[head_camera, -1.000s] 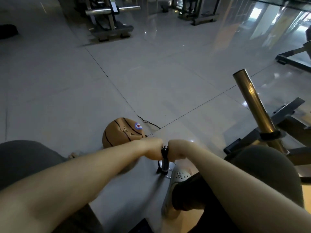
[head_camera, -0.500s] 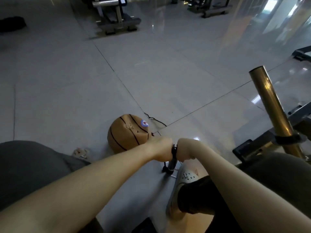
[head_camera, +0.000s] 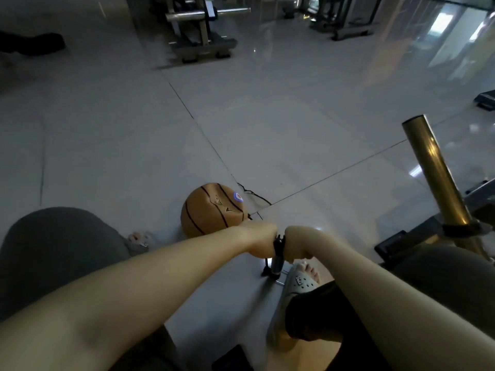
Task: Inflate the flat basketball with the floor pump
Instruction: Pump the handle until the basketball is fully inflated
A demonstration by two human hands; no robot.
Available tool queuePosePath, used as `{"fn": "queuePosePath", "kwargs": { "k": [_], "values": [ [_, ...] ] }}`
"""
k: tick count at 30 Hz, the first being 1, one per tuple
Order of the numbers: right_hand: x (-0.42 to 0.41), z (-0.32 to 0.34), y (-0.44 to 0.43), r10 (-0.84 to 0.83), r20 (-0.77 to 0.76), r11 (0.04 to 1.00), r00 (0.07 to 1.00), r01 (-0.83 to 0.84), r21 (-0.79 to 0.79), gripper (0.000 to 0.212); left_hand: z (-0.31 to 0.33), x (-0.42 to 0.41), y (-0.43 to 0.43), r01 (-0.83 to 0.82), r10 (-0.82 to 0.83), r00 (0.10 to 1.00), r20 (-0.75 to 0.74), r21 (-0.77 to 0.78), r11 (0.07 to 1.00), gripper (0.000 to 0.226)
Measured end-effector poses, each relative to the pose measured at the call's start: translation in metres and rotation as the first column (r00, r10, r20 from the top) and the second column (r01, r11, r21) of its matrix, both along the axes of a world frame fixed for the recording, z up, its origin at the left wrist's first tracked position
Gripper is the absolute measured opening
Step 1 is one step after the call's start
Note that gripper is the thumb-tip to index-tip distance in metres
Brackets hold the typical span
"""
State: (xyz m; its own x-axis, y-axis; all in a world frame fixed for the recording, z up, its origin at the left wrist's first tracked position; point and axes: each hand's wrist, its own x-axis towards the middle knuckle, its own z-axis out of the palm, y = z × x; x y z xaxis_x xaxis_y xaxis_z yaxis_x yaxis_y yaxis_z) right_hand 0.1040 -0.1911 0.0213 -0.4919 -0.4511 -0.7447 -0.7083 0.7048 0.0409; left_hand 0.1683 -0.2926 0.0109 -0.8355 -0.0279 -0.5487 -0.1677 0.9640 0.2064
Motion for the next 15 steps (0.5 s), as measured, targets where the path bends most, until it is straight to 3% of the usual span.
{"fn": "queuePosePath", "kwargs": {
  "k": [7, 12, 15],
  "values": [
    [-0.035, 0.102, -0.007, -0.146, 0.078, 0.965, 0.986, 0.159, -0.21, 0.006, 0.097, -0.035, -0.023, -0.024, 0.036, 0.995, -0.096, 0.118, 0.993, 0.023],
    [-0.022, 0.019, -0.008, -0.021, -0.045, 1.0, 0.999, 0.022, 0.009, 0.024, 0.012, -0.026, -0.008, -0.028, 0.029, 0.999, -0.046, 0.028, 0.999, 0.023],
    [-0.025, -0.032, -0.009, -0.028, -0.093, 0.999, 0.995, 0.03, 0.022, 0.02, -0.025, -0.025, -0.002, -0.041, 0.04, 0.996, -0.074, -0.019, 0.999, 0.019]
  ]
}}
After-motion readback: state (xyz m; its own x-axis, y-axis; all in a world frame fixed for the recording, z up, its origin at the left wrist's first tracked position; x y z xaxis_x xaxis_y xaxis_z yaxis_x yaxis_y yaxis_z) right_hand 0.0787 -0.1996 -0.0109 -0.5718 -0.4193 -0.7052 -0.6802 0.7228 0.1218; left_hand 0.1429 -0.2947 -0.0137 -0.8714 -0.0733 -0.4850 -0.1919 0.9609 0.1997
